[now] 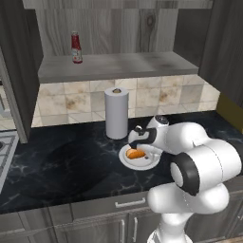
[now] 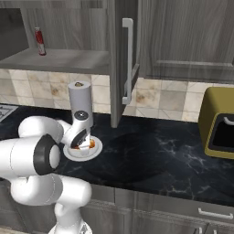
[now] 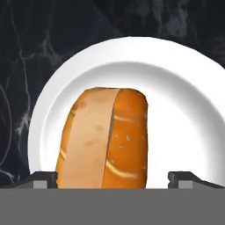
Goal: Move the hot dog bun to the plate on the dining table and place the condiment next to that plate. Then navigate to the fridge and take the sausage and place it on the plate as well.
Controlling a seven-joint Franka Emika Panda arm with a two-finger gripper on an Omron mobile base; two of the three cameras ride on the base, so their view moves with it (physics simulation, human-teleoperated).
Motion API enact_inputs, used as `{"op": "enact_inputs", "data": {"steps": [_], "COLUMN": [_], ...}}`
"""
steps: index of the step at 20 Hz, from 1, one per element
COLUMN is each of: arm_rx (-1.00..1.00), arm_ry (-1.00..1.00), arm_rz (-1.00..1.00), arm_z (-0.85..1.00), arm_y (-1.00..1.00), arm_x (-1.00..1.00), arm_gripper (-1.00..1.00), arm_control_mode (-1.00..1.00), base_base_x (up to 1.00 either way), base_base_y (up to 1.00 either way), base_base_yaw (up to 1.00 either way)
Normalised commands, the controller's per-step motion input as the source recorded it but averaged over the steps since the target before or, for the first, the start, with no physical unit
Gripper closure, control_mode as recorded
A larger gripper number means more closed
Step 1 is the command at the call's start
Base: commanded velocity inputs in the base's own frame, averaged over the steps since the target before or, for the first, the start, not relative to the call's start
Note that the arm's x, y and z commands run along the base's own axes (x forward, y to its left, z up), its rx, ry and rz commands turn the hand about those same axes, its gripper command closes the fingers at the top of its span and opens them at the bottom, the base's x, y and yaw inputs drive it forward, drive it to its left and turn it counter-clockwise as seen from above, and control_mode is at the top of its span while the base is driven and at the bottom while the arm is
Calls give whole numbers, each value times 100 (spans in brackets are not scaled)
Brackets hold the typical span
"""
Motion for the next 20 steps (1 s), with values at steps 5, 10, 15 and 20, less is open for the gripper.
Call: {"op": "enact_inputs", "data": {"steps": [5, 10, 15, 20], "arm_rx": [0, 0, 2, 2], "arm_ry": [2, 0, -1, -8], "arm_rz": [0, 0, 0, -1], "arm_z": [-25, -27, -13, 8], "arm_y": [3, 12, 7, -1], "arm_x": [2, 2, 0, -14], "arm_gripper": [-100, 100, 100, 100], "arm_control_mode": [-100, -100, -100, -100], "base_base_x": [0, 0, 0, 0], "base_base_y": [0, 0, 0, 0], "base_base_yaw": [0, 0, 0, 0]}}
